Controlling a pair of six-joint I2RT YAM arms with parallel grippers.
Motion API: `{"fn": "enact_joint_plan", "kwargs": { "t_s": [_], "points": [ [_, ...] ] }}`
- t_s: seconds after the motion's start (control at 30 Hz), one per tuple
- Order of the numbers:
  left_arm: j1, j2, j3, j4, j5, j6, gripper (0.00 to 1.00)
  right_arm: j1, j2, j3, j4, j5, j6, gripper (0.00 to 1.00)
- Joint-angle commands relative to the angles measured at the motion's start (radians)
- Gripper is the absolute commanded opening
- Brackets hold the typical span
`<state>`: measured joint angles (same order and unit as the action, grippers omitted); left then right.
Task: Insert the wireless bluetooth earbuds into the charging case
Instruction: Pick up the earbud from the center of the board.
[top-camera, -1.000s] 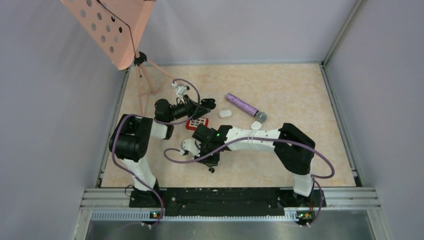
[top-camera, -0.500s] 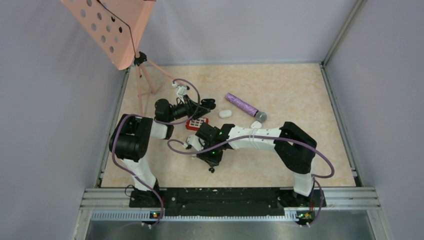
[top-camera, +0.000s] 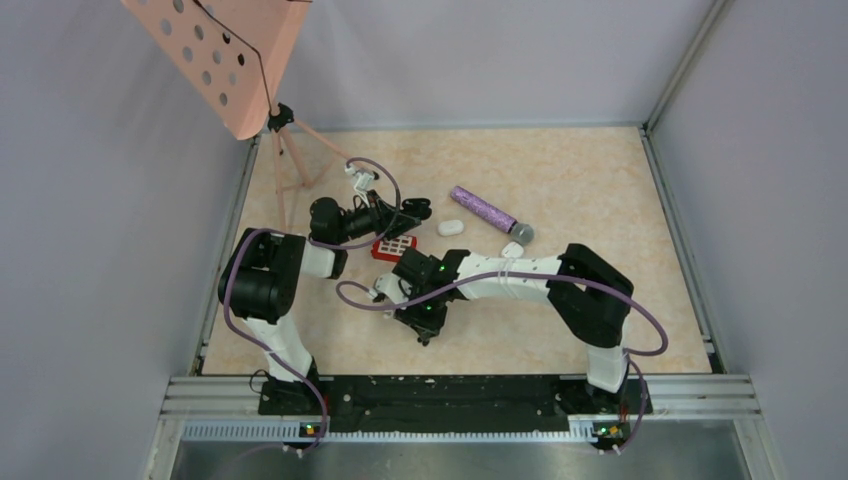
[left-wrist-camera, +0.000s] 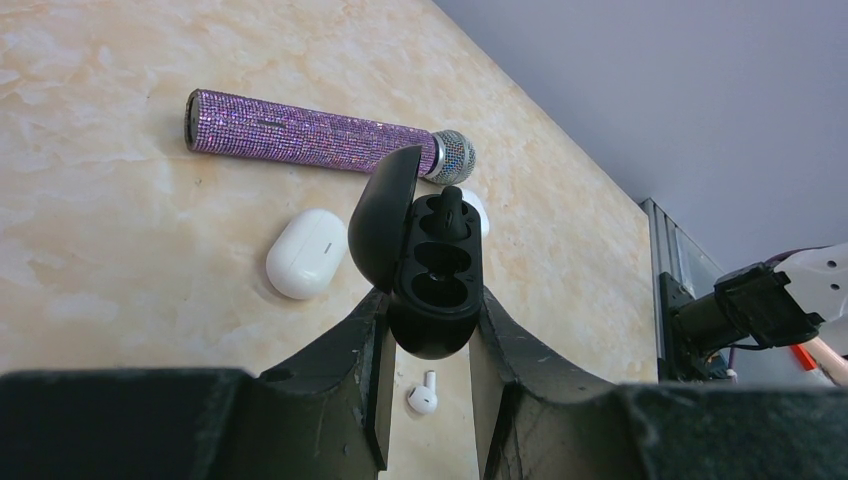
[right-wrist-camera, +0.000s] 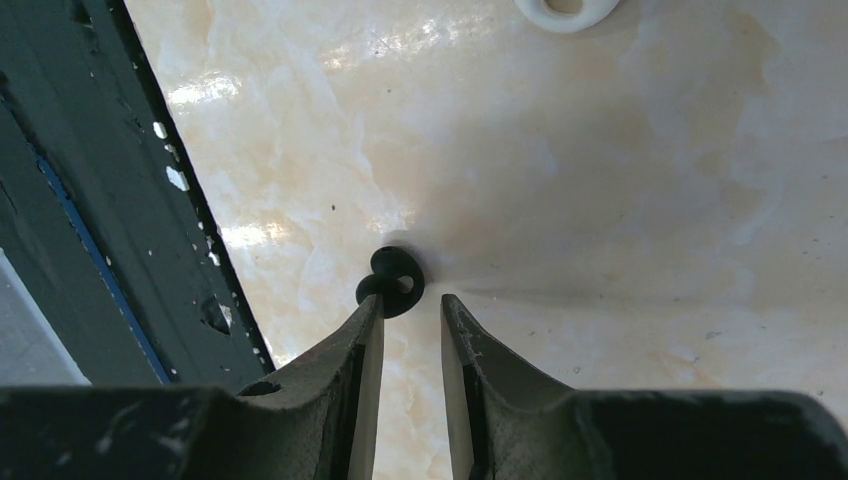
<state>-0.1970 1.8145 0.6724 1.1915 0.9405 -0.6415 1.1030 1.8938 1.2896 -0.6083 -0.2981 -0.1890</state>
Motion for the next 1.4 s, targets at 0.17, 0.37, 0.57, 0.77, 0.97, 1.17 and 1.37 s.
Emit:
{"fn": "enact_joint_plan", "kwargs": {
  "t_s": [0.17, 0.37, 0.57, 0.77, 0.97, 1.17, 1.37],
  "points": [
    [0.004, -0.045, 0.033, 0.014, -0.005, 0.026, 0.0, 0.006, 0.01, -0.002, 0.018, -0.028, 0.007, 0.27],
    [0.005, -0.045, 0.035, 0.008, -0.005, 0.025, 0.0, 0.015, 0.029, 0.014, 0.015, -0.033, 0.014, 0.26],
    [0.004, -0.05, 0.035, 0.005, -0.005, 0.027, 0.0, 0.026, 0.04, 0.034, 0.002, -0.039, 0.02, 0.21],
    [0.004, -0.059, 0.033, -0.007, -0.006, 0.034, 0.0, 0.027, 0.024, 0.031, 0.002, -0.025, 0.017, 0.07],
    [0.004, -0.052, 0.039, -0.009, -0.006, 0.035, 0.0, 0.026, -0.012, 0.017, 0.002, -0.013, -0.008, 0.0],
    [0.004, -0.043, 0.039, -0.007, -0.003, 0.037, 0.0, 0.027, -0.004, 0.015, 0.007, -0.025, -0.013, 0.0],
    [0.004, -0.04, 0.041, -0.02, -0.002, 0.052, 0.0, 0.028, -0.082, 0.02, -0.027, 0.015, -0.096, 0.0]
  ]
}}
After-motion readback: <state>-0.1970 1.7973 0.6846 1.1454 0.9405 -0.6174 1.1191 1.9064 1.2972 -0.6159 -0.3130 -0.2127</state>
